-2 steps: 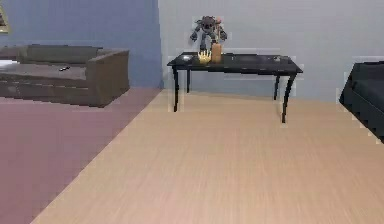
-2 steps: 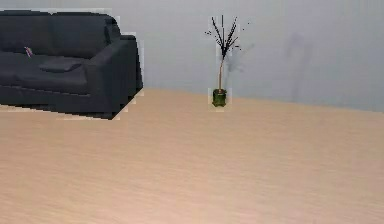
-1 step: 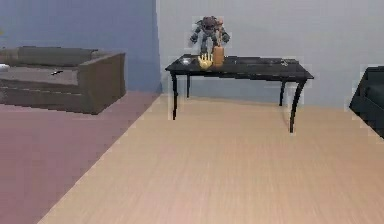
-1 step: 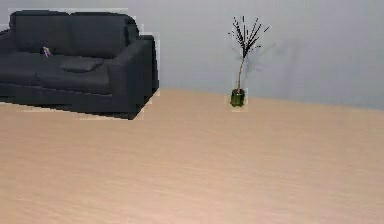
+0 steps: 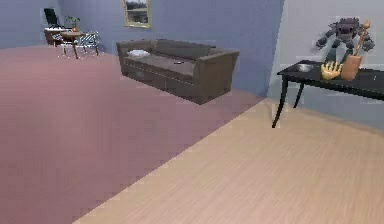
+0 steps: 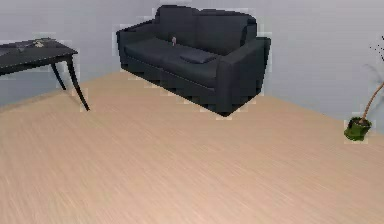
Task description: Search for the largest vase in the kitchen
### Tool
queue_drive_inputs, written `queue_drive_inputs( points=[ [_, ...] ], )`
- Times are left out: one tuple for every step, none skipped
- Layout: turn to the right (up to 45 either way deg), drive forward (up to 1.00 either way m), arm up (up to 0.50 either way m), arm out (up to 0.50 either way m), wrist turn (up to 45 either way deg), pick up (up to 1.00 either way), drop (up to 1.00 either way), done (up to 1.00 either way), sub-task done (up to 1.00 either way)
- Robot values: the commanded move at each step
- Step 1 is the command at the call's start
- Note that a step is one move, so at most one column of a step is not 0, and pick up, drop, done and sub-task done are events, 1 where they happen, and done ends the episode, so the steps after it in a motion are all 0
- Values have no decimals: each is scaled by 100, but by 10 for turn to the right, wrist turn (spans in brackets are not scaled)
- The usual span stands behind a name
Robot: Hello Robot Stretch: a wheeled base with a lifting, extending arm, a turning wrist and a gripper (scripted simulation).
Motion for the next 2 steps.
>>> queue_drive_inputs(
  points=[
    [0,50,0,0,0,0,0,0,0],
    [-450,0,0,0,0,0,0,0,0]
  ],
)
